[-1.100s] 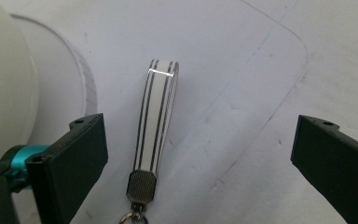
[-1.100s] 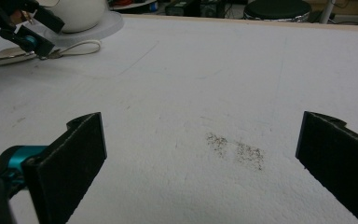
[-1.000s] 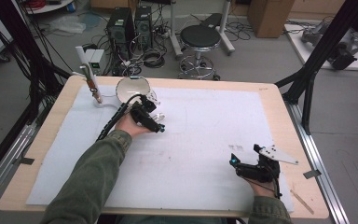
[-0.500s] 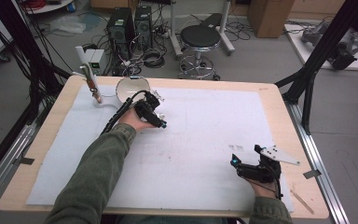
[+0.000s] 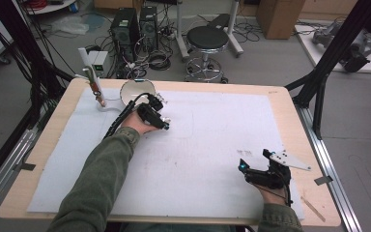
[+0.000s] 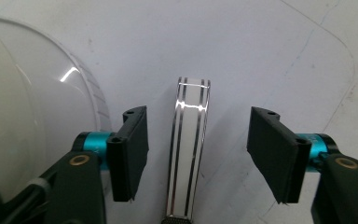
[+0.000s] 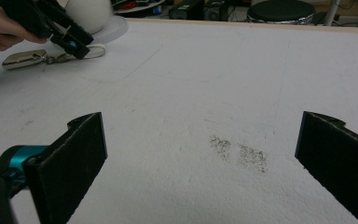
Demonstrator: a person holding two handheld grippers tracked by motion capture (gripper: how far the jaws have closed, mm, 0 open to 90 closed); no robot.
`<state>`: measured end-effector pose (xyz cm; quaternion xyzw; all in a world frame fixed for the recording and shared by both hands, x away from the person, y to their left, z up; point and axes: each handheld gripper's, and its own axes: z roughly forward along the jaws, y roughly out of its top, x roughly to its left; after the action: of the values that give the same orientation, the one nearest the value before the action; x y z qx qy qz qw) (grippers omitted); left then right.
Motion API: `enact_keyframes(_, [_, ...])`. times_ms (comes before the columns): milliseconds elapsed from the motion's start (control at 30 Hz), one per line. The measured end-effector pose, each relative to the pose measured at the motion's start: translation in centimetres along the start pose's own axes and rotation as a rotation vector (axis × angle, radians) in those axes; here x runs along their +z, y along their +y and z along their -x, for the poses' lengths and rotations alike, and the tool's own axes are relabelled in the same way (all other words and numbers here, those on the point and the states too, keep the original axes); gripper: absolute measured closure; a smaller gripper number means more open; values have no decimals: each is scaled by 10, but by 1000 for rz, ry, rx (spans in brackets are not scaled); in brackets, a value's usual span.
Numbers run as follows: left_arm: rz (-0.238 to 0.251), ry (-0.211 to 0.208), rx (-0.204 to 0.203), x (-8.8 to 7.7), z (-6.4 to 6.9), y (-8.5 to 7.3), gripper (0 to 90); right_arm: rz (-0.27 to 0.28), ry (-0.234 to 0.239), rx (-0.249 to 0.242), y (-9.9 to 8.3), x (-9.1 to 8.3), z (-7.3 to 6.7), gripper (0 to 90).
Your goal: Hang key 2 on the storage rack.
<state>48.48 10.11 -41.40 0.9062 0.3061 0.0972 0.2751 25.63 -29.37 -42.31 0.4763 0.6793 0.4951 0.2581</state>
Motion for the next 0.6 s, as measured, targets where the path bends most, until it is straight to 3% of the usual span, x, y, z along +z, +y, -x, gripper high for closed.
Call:
enact_keyframes(267, [-31, 39, 27, 5, 0, -2, 560, -2, -2, -3, 0, 1, 1, 9])
enact_keyframes(600, [-21, 20, 45, 5, 2, -1, 734, -4, 1, 0, 0, 1, 0, 9])
